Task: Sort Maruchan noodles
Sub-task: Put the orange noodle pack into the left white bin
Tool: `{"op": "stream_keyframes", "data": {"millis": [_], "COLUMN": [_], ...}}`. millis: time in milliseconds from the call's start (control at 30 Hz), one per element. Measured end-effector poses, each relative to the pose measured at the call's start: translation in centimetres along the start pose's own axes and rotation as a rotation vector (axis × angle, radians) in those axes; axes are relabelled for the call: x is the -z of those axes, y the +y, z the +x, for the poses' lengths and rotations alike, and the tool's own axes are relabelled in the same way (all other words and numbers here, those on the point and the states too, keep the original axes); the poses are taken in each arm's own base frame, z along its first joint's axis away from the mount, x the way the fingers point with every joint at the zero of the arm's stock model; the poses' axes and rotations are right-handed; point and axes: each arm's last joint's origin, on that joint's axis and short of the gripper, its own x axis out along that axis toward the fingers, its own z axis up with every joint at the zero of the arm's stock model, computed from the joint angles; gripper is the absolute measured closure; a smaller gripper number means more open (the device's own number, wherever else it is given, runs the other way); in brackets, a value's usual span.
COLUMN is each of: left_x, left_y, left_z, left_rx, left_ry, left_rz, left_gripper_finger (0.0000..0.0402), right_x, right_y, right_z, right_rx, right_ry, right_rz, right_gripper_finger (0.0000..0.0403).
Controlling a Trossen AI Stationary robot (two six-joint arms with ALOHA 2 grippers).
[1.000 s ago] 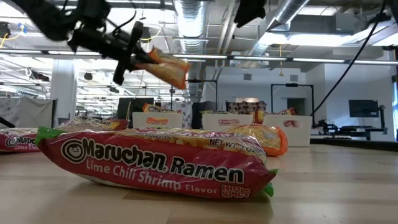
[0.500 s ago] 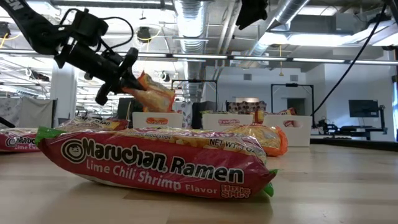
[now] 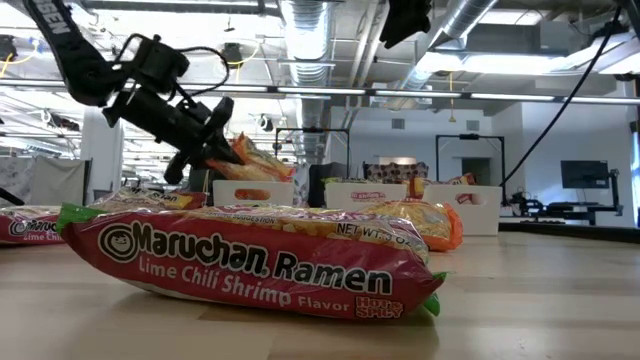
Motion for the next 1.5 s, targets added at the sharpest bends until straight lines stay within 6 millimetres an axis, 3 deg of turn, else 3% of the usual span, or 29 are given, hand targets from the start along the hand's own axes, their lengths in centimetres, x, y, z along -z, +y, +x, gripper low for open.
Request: {"op": "stream_keyframes", "data": {"millis": [167,400,733,1033,1500], "left_x": [0.6,0.4,-1.1,-3.2,-3.6], "left_y": [0.2,0.4,1.8,3.4,4.5], "left_z": [1.6,3.4,2.9,2.1,1.6], "left_rx": [0.022,0.052,0.219,0.247,0.304], "left_ry": [0.074,0.119,0.241,0.208,0.279], "left_rz": [0.003,-0.022,-0.125,-0.176,-0.197], "left_gripper_finger": [0.0359,0.0297,0.0229,0.0223,0.0223], "right_x": [0.0,0.2,0.5,0.5,0.6], "right_y": [0.0,0.0,0.1,0.1,0.1], "right_z": [0.0,0.0,0.0,0.0,0.0], "right_rx": [0.0,-0.003,-0.01,-0.01,-0.013], "right_ry": [0.002,0.016,0.051,0.051,0.058], "right_rz": [0.0,0.002,0.003,0.002,0.003], "right_gripper_finger": [0.0214,0.0214,0.0214,0.0214,0.0214]}}
